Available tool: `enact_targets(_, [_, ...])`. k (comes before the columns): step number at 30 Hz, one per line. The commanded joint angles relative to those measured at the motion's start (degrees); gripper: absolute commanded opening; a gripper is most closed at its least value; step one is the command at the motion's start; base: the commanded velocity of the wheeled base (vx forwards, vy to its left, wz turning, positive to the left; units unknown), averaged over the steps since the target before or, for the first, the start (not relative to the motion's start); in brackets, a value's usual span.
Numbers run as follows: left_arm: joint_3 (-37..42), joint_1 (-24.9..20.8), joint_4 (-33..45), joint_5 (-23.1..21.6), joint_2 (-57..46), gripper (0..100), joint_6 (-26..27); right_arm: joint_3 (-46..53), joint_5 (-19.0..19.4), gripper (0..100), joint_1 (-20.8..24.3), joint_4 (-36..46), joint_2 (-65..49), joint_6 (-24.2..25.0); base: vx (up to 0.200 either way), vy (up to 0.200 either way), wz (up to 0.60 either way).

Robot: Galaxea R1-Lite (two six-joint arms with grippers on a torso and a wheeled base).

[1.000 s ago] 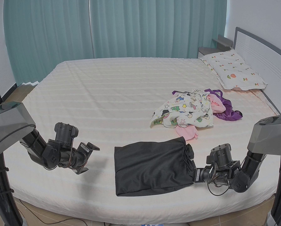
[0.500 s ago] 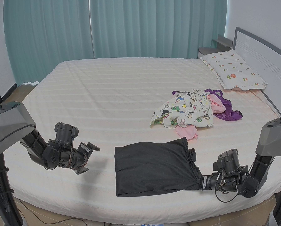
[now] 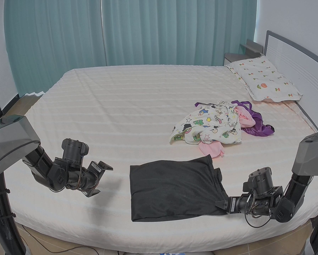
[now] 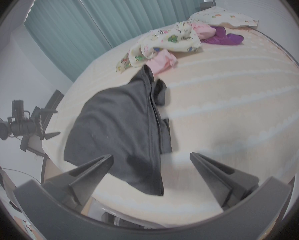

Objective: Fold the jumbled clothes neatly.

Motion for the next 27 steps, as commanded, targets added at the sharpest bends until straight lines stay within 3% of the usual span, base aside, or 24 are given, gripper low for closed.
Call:
enact_targets(1, [0.0,-0.1,0.0,0.0,0.0,100,0.0,-4.9,0.2,100,-1.4,0.5,-2.6,0.3,0.000,0.000,0.00])
enact_targets(6, [0.0,-0.1,0.0,0.0,0.0,100,0.0,-14.0,-0.1,100,-1.2,2.6,1.8,2.6,0.000,0.000,0.00])
enact_targets(13, [0.0,-0.1,0.0,0.0,0.0,100,-0.2,-34.3,-0.6,100,-1.1,12.7,13.2,5.6,0.000,0.000,0.00])
enact_targets(26, [0.0,-0.1,-0.1,-0.1,0.0,100,-0.2,-49.6,-3.2,100,-2.5,18.0,22.2,5.8,0.000,0.000,0.00])
enact_targets(27, [0.0,-0.1,0.0,0.0,0.0,100,-0.2,-49.7,-3.2,0,-2.5,18.0,22.3,5.8,0.000,0.000,0.00])
